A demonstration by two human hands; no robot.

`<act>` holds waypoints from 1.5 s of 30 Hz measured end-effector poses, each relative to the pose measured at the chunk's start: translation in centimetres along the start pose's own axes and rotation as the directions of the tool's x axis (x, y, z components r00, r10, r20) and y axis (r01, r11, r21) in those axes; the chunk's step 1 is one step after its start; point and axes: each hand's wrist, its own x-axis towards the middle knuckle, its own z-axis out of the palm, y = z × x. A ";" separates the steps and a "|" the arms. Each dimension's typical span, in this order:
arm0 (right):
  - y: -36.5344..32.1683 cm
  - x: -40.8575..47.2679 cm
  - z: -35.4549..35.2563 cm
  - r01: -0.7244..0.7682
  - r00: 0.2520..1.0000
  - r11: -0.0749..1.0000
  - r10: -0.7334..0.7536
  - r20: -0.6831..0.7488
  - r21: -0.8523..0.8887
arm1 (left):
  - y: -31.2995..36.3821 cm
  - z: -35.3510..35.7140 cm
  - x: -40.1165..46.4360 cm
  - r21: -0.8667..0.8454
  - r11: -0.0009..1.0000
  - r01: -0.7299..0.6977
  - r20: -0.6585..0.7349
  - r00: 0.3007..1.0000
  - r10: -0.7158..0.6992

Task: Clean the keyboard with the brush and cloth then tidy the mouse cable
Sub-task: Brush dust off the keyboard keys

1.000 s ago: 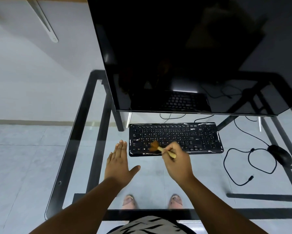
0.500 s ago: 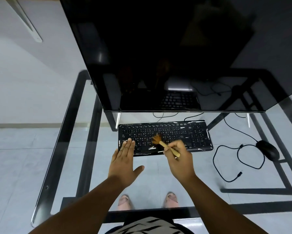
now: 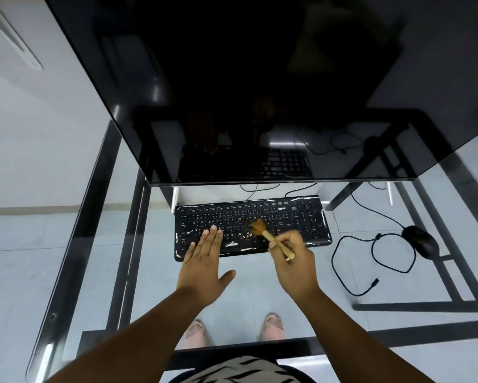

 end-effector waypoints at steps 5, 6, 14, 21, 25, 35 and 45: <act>0.7 0.3 -0.9 -0.021 0.998 0.997 0.016 -0.064 -0.076 | 1.0 0.2 0.6 -0.009 1.000 0.007 0.005 1.000 -0.007; 0.8 0.4 -1.2 -0.025 0.995 0.998 0.020 -0.098 -0.053 | 1.1 0.3 0.7 -0.004 1.000 0.010 0.009 1.000 -0.010; 1.1 0.3 -1.8 -0.048 0.997 0.995 0.044 -0.057 -0.084 | 1.1 0.4 0.8 0.014 1.000 0.025 0.024 0.999 -0.026; 2.6 1.6 -4.7 -0.041 0.999 0.994 0.043 0.024 -0.100 | 4.2 1.0 2.3 0.019 1.000 0.015 0.015 1.000 -0.015; 2.6 1.9 -5.3 -0.062 0.994 0.996 0.056 -0.099 -0.058 | 4.2 1.2 2.3 0.004 1.000 0.012 0.019 1.000 -0.012; 3.0 2.8 -6.0 0.014 0.998 0.999 -0.017 -0.053 -0.050 | 5.1 1.3 2.7 0.039 0.999 0.013 0.037 0.999 -0.014; 4.0 2.8 -7.7 -0.093 0.995 0.994 0.095 -0.024 0.059 | 6.8 1.8 3.4 0.052 0.998 0.018 0.035 0.999 -0.019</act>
